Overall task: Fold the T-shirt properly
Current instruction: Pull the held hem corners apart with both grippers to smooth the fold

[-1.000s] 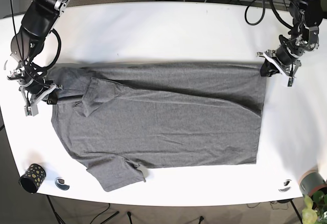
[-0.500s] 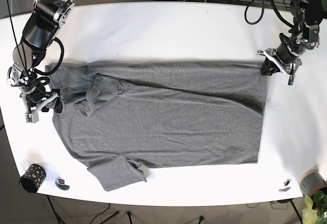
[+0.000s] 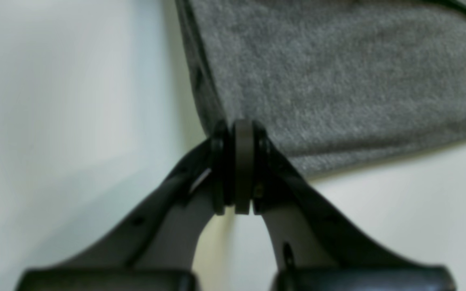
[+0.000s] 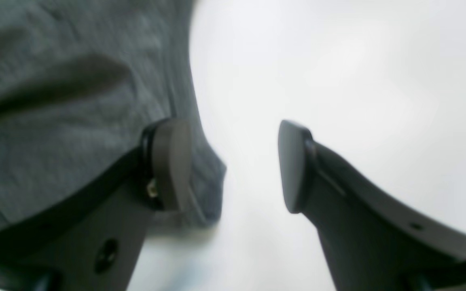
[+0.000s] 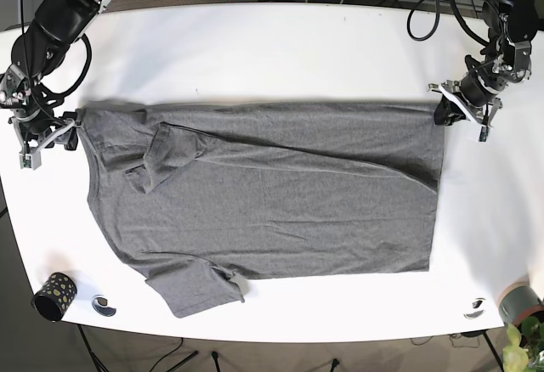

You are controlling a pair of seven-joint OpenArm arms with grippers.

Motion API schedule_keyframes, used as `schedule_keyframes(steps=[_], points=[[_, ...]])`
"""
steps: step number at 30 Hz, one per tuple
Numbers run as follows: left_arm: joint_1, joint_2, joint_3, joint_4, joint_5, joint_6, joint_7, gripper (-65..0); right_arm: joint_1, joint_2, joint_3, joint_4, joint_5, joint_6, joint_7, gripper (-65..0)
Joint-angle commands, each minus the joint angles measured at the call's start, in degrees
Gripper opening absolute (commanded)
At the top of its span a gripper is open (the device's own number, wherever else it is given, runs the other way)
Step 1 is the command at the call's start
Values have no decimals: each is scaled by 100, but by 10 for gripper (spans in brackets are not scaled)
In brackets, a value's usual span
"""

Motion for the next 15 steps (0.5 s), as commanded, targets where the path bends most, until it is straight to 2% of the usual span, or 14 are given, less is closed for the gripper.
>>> schedule_keyframes(steps=[1, 15], points=[[-32, -106, -41, 55, 20, 9, 24, -644, 22, 106, 31, 104, 153, 34, 113, -315], [-32, -106, -41, 64, 20, 9, 24, -644, -365, -158, 31, 96, 400, 34, 77, -315]])
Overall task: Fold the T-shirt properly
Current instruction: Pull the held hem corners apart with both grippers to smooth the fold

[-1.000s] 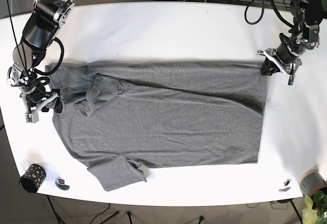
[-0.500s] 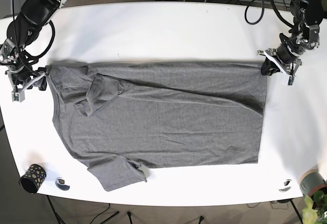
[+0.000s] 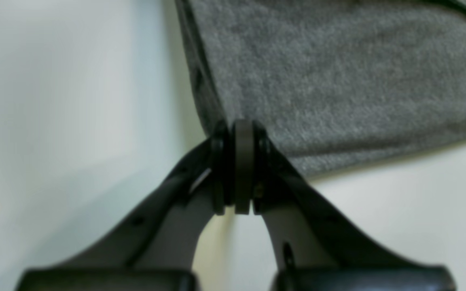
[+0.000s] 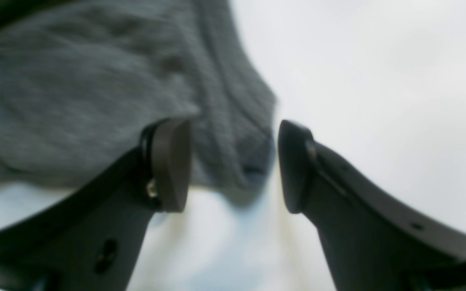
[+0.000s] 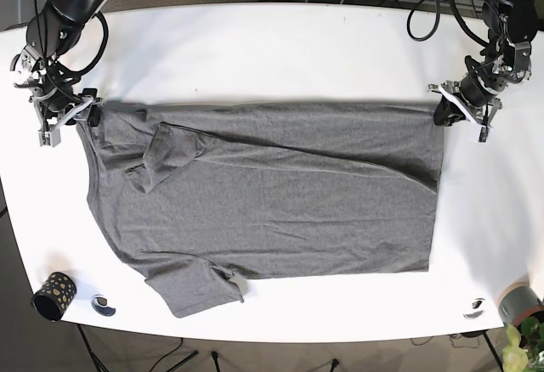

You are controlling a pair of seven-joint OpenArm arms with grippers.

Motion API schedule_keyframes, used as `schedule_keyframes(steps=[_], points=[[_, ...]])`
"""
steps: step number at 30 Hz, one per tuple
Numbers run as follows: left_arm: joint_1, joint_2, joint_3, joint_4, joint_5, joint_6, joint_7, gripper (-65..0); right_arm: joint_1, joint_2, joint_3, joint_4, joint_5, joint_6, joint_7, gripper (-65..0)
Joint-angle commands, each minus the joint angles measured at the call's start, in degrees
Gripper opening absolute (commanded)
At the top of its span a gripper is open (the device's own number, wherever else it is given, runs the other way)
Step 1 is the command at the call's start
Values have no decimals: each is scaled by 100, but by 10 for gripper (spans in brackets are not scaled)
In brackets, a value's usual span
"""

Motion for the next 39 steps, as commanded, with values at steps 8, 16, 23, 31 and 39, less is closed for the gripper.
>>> schedule_keyframes(steps=[8, 16, 23, 31, 39], points=[[-19, -106, -41, 64, 24, 11, 0, -644, 145, 130, 22, -43, 67, 3, -28, -315], [8, -88, -270, 363, 24, 11, 9, -644, 312, 157, 40, -702, 67, 3, 156, -344], [16, -88, -270, 477, 7, 11, 9, -644, 154, 16, 31, -175, 67, 3, 130, -610], [192, -97, -305, 873, -2, 11, 9, -644, -321, -336, 40, 1091, 67, 3, -230, -636], [772, -97, -718, 1251, -2, 11, 17, -644, -1007, -731, 58, 1988, 67, 3, -327, -636]])
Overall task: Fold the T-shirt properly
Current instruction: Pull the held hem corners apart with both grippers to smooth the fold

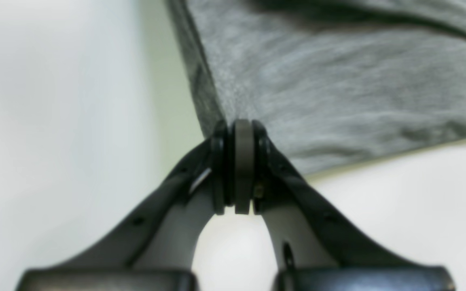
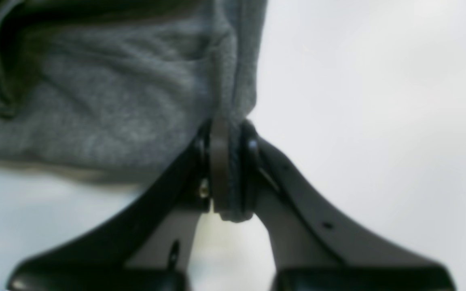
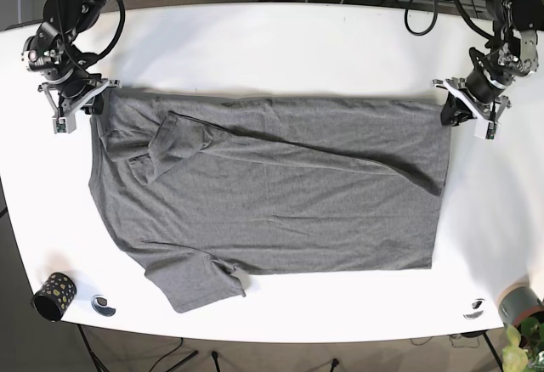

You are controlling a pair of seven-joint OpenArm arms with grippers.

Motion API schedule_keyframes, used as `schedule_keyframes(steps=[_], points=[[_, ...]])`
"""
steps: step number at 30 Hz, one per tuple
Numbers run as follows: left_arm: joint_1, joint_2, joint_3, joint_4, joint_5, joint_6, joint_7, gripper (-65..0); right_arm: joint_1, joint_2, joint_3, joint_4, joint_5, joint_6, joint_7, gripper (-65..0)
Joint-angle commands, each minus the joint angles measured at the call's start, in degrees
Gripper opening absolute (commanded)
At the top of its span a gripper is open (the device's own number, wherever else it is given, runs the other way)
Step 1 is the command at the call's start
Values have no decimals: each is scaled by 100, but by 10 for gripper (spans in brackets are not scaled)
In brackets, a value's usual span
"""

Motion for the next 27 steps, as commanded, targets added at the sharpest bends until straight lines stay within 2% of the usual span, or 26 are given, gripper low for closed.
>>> schedule_keyframes(steps=[1, 8, 10, 14, 17, 27], points=[[165, -110, -231, 301, -72, -34, -122, -644, -159, 42, 34, 351, 50, 8, 49, -636], [772, -119, -662, 538, -63, -70, -122, -644, -730, -107, 34, 888, 50, 8, 49, -636], [921, -119, -794, 529, -54, -351, -122, -644, -933, -133, 34, 1072, 50, 8, 49, -636], [1168, -119, -1040, 529, -45, -571, -122, -644, -1117, -257, 60, 1248, 50, 8, 49, -636], [1273, -119, -1154, 520, -37, -579, -122, -644, -1188, -336, 341, 1450, 50, 8, 49, -636], [1932, -119, -1523, 828, -37, -579, -122, -644, -1636, -476, 412, 1855, 50, 8, -259, -636]])
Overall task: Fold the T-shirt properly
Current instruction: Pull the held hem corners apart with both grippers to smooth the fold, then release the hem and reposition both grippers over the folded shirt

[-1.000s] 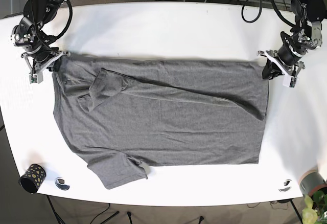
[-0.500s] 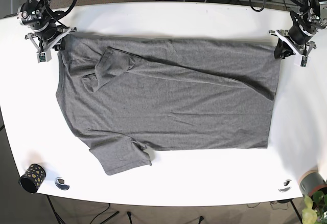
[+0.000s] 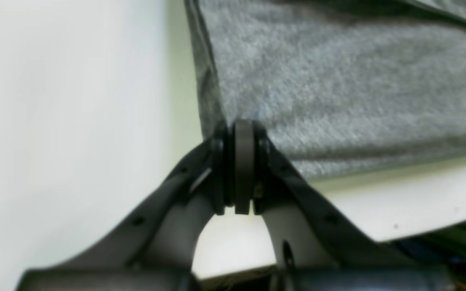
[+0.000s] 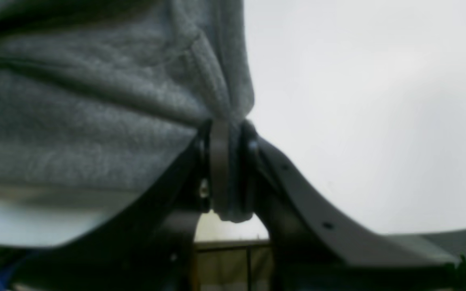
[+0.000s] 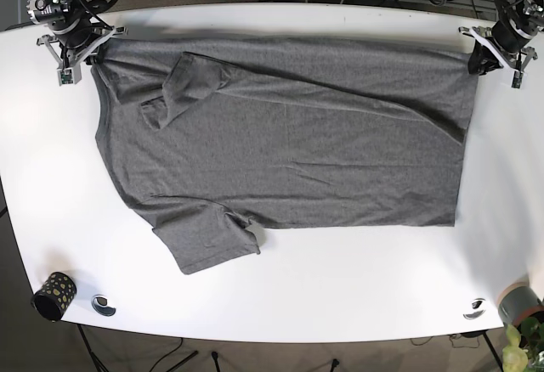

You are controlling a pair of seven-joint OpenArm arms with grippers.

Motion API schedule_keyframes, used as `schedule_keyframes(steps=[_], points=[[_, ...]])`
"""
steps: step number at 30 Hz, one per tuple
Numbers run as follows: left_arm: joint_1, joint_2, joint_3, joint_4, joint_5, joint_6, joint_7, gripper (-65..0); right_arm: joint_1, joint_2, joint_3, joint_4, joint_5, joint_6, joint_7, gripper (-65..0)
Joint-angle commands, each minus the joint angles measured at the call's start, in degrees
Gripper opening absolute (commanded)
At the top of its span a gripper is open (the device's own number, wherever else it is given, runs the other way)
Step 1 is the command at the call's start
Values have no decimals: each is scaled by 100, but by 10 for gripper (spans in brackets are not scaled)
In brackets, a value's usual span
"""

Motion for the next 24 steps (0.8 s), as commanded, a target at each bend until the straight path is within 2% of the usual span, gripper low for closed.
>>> schedule_keyframes(steps=[1, 13, 14, 16, 18, 20, 22, 24], points=[[141, -108, -133, 262, -59, -2, -140, -644, -128, -18, 42, 281, 52, -7, 97, -634], [360, -108, -142, 280, -59, -2, -140, -640, -471, -299, 165, 475, 52, -7, 97, -625], [360, -108, -142, 271, -50, -2, -140, -639, -471, -325, 227, 475, 52, -7, 97, -614], [360, -108, -142, 271, -50, 24, -140, -635, -453, -369, 341, 475, 52, -7, 97, -536], [352, -108, -142, 271, -50, 33, -140, -582, -445, -396, 394, 483, 52, -7, 97, -426], [343, -108, -142, 280, -50, 33, -140, -496, -436, -396, 385, 510, 52, -7, 97, -331], [334, -99, -177, 315, -59, 33, -140, -351, -366, -396, 394, 519, 140, -7, 97, -235], [325, -81, -283, 315, -59, 33, -140, -267, -339, -387, 394, 519, 325, -7, 97, -209]])
